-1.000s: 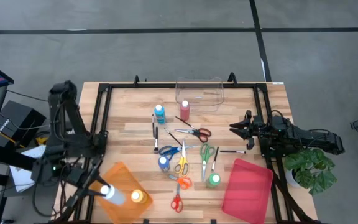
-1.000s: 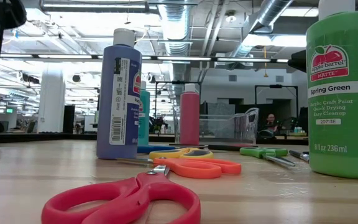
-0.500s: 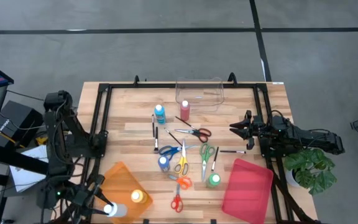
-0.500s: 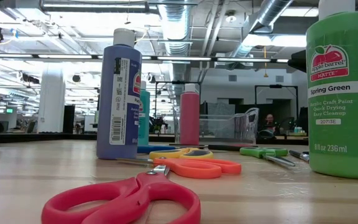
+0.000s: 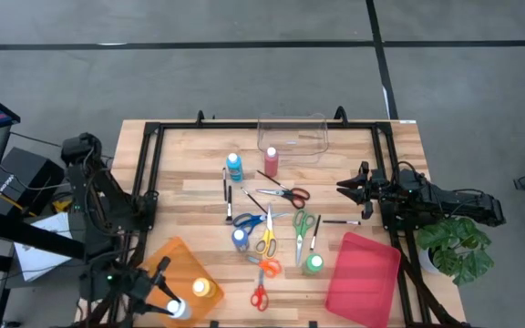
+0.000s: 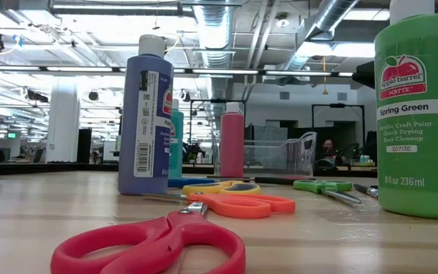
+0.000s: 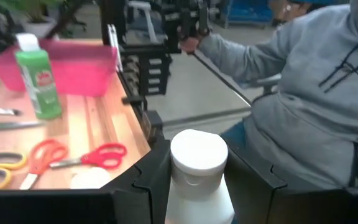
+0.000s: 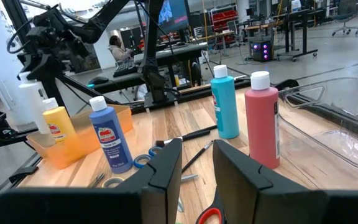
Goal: Pick & Place Paint Supplies
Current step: Put the white paint bottle into the orange bin
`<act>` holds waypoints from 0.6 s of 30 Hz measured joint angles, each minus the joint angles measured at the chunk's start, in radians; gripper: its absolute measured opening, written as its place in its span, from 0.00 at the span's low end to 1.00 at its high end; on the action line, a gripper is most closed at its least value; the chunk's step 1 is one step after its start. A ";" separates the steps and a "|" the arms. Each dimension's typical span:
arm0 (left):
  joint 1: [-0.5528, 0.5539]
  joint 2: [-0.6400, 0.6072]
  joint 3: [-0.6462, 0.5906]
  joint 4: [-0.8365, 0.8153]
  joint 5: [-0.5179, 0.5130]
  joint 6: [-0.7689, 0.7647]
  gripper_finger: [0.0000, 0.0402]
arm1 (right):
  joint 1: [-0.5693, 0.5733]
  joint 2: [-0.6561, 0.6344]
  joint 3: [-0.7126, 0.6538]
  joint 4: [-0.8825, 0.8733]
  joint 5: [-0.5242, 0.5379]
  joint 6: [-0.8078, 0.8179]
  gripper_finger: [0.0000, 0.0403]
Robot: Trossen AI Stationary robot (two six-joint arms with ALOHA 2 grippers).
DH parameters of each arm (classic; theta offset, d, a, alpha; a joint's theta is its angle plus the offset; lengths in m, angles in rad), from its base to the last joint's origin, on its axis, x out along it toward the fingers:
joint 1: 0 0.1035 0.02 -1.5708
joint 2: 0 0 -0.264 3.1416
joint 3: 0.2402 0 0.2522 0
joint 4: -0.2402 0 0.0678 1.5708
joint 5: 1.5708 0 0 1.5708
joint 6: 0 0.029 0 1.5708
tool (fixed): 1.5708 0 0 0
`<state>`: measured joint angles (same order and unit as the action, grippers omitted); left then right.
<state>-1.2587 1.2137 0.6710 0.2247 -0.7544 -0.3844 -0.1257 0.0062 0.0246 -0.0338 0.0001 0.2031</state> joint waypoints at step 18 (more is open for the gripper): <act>-0.012 0.000 -0.127 0.171 0.054 0.017 0.31 | 0.000 0.000 0.000 0.000 0.000 0.016 0.22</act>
<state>-1.2709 1.2140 0.5437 0.3955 -0.7003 -0.3672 -0.1257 0.0062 0.0246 -0.0341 0.0001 0.2188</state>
